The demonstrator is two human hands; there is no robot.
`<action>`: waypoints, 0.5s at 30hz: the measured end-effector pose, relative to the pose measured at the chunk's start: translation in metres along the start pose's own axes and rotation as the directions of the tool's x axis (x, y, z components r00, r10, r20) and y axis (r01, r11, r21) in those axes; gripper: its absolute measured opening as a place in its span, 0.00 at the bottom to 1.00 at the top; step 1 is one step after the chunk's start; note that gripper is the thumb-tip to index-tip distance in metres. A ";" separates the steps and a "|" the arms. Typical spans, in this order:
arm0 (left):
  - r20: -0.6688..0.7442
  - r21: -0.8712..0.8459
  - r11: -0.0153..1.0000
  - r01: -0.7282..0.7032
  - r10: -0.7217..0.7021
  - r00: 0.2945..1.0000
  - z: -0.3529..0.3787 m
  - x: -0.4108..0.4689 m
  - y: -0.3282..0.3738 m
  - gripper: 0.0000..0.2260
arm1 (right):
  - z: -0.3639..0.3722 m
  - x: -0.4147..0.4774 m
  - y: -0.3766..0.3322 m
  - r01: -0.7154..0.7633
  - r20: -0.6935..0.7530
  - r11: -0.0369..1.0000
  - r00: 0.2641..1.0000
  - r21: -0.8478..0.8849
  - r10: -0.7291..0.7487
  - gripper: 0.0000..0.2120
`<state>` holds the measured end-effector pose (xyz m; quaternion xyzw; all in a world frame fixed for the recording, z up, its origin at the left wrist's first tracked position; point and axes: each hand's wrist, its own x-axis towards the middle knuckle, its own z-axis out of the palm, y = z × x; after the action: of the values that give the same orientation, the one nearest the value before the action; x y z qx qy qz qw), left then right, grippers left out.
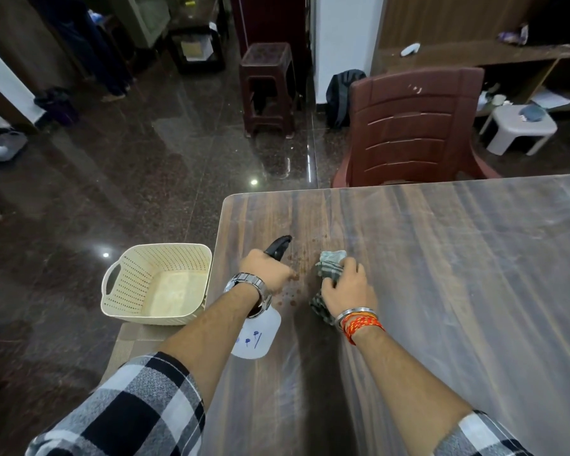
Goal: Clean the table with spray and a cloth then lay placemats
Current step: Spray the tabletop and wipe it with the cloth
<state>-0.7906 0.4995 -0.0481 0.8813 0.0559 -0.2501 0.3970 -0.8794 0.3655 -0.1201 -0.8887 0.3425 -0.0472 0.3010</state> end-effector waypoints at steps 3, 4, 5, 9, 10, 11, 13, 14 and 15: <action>-0.049 -0.013 1.000 0.001 -0.002 0.999 -0.002 0.004 -0.001 0.07 | 0.002 0.003 0.002 0.057 -0.060 0.997 0.996 -0.044 -0.060 0.18; -0.025 -0.015 1.000 0.006 -0.007 1.000 -0.002 0.004 -0.001 0.07 | 0.003 0.005 0.001 0.073 -0.069 0.995 0.995 -0.061 -0.077 0.19; 0.003 -0.024 1.000 0.006 -0.006 1.000 -0.003 0.004 -0.001 0.09 | 0.003 0.006 0.000 0.090 -0.078 0.993 0.992 -0.075 -0.095 0.20; 0.056 -0.028 1.000 0.002 0.000 0.998 -0.006 -0.002 -0.004 0.15 | 0.003 0.010 -0.009 0.117 -0.114 0.987 0.985 -0.114 -0.130 0.20; 0.044 -0.024 1.000 0.000 0.001 0.999 -0.005 -0.003 -0.005 0.12 | 0.004 0.010 -0.011 0.118 -0.106 0.986 0.986 -0.120 -0.130 0.20; 0.020 -0.013 1.000 0.000 0.001 1.000 -0.005 -0.004 -0.005 0.10 | 0.005 0.010 -0.012 0.123 -0.094 0.984 0.986 -0.127 -0.136 0.20; -0.047 -0.001 1.000 -0.007 0.007 0.999 -0.006 -0.002 -0.005 0.07 | 0.008 0.011 -0.010 0.146 -0.051 0.978 0.987 -0.150 -0.155 0.21; -0.067 -0.010 1.000 -0.009 0.008 0.998 -0.007 -0.001 -0.005 0.07 | 0.010 0.011 -0.008 0.159 -0.016 0.973 0.986 -0.169 -0.164 0.21; -0.071 -0.031 0.999 -0.009 0.006 0.997 -0.010 0.000 -0.006 0.08 | 0.012 0.011 -0.005 0.167 0.030 0.967 0.986 -0.190 -0.165 0.22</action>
<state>-0.7882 0.5110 -0.0466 0.8834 0.0706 -0.2165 0.4096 -0.8645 0.3677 -0.1280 -0.9395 0.2676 -0.0325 0.2112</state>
